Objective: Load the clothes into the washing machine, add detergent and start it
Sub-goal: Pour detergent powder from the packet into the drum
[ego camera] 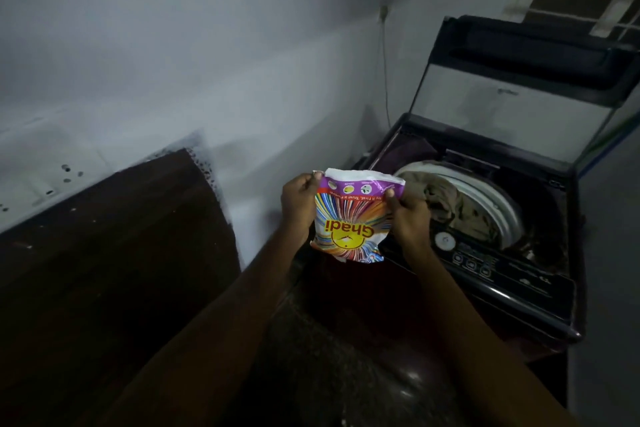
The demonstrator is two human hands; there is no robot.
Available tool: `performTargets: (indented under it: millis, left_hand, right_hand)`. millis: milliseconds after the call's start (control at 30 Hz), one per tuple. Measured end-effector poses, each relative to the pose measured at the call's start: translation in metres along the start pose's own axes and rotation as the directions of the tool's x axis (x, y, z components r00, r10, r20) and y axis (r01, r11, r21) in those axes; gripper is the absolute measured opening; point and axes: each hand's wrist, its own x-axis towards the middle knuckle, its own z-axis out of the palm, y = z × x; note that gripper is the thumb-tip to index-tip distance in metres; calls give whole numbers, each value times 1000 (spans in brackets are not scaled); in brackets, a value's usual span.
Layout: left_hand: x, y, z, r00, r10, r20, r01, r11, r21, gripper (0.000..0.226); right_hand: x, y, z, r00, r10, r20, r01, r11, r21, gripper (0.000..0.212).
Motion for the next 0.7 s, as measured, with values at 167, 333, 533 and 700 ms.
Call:
performTargets:
  millis: [167, 333, 533, 700]
  left_hand:
    - [7, -5, -15, 992, 8, -127, 2, 997, 81, 31]
    - [13, -20, -40, 957, -81, -277, 93, 995, 31, 26]
    - [18, -32, -93, 933, -161, -322, 139, 986, -89, 18]
    - [20, -42, -134, 914, -232, -332, 213, 973, -93, 23]
  right_hand:
    - [13, 1, 27, 995, -9, 100, 7, 1000, 19, 21]
    - [25, 4, 66, 977, -75, 201, 78, 997, -7, 20]
    - [21, 6, 121, 945, -71, 319, 79, 997, -12, 22]
    - [11, 17, 170, 935, -39, 353, 57, 998, -40, 17]
